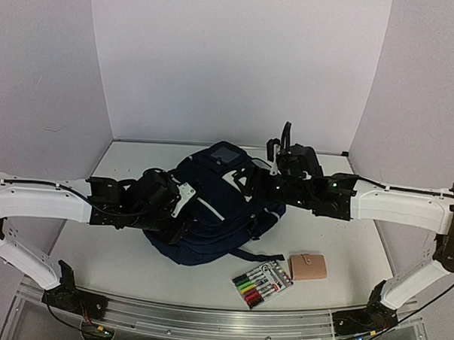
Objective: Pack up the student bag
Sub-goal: Unzip the student bag at the center of the board.
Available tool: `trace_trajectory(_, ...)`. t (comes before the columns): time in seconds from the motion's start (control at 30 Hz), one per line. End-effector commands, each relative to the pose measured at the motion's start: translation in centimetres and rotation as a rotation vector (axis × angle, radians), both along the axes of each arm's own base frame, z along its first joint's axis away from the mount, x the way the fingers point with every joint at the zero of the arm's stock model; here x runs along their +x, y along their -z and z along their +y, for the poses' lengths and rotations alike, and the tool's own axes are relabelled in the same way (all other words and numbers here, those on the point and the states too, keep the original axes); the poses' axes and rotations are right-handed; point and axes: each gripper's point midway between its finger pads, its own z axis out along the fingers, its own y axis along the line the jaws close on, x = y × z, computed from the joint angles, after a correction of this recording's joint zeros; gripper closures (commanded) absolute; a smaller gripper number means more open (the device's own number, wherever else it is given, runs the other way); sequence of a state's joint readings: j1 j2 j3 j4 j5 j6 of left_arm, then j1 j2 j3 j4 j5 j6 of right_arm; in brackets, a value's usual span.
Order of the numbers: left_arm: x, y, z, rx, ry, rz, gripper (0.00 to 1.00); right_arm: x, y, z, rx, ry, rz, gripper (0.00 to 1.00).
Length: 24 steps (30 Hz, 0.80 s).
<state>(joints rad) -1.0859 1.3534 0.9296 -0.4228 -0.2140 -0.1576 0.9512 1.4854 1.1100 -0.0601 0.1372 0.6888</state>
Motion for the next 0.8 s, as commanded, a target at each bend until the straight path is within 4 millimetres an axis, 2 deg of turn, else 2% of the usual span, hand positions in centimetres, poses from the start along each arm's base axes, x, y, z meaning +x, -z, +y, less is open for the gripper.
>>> trace_trajectory(0.0, 0.2, -1.1, 0.5, 0.008, 0.007, -0.052, 0.51, 0.6, -0.6, 0.8, 0.027, -0.005, -0.006, 0.26)
trace_trajectory(0.2, 0.9, -0.8, -0.3, 0.041, 0.033, -0.079, 0.55, 0.6, -0.5, 1.1, 0.027, -0.015, -0.001, 0.26)
trace_trajectory(0.33, 1.2, -0.4, -0.8, 0.071, 0.051, -0.088, 0.66, 0.4, -0.6, 0.9, 0.025, -0.015, -0.003, 0.26)
trace_trajectory(0.53, 1.5, -0.9, -1.4, 0.054, 0.064, -0.107, 0.76, 0.3, -0.2, 0.7, 0.010, -0.022, -0.007, 0.26)
trace_trajectory(0.7, 1.4, -1.9, -1.8, 0.009, 0.064, -0.111, 0.95, -0.2, 0.4, 0.2, -0.052, -0.069, -0.050, 0.26)
trace_trajectory(0.77, 1.4, -2.4, -1.6, -0.005, 0.059, -0.118, 1.00, -0.8, 0.8, 0.0, -0.088, -0.117, -0.082, 0.29)
